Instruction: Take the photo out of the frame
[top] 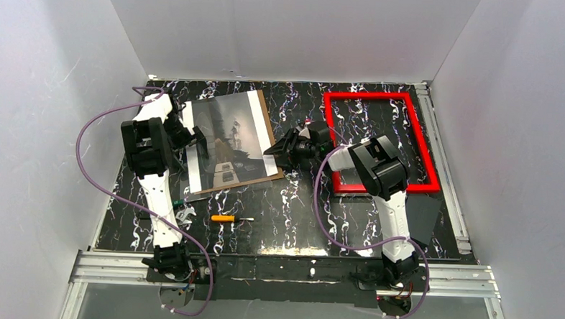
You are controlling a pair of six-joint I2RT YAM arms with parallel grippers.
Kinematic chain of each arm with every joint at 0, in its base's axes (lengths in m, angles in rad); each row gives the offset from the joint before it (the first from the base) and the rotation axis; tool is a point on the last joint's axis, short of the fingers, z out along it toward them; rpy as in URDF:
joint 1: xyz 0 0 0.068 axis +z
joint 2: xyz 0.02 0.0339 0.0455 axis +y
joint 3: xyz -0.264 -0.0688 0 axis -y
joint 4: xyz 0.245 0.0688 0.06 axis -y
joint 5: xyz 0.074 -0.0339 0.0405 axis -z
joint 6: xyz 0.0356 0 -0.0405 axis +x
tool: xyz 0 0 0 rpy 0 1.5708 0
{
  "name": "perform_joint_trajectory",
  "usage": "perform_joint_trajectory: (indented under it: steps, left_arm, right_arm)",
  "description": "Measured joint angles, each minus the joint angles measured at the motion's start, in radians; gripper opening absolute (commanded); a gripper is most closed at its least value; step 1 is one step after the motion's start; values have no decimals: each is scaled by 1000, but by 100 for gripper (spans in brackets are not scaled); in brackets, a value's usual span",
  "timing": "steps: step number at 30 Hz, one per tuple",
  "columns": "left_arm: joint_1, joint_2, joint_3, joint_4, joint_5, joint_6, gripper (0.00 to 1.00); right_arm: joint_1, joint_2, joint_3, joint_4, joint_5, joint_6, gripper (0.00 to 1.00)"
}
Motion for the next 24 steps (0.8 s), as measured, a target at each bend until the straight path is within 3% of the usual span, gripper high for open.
perform_joint_trajectory:
  steps: [9, 15, 20, 24]
  left_arm:
    - [2, 3, 3, -5, 5, 0, 98]
    - [6, 5, 5, -8, 12, 0, 98]
    - [6, 7, 6, -11, 13, 0, 98]
    - [6, 7, 6, -12, 13, 0, 98]
  right_arm:
    - [-46, 78, 70, 18, -14, 21, 28]
    - [-53, 107, 121, 6, -32, 21, 21]
    - [-51, 135, 171, -27, -53, -19, 24]
    - [-48, 148, 219, -90, -60, -59, 21]
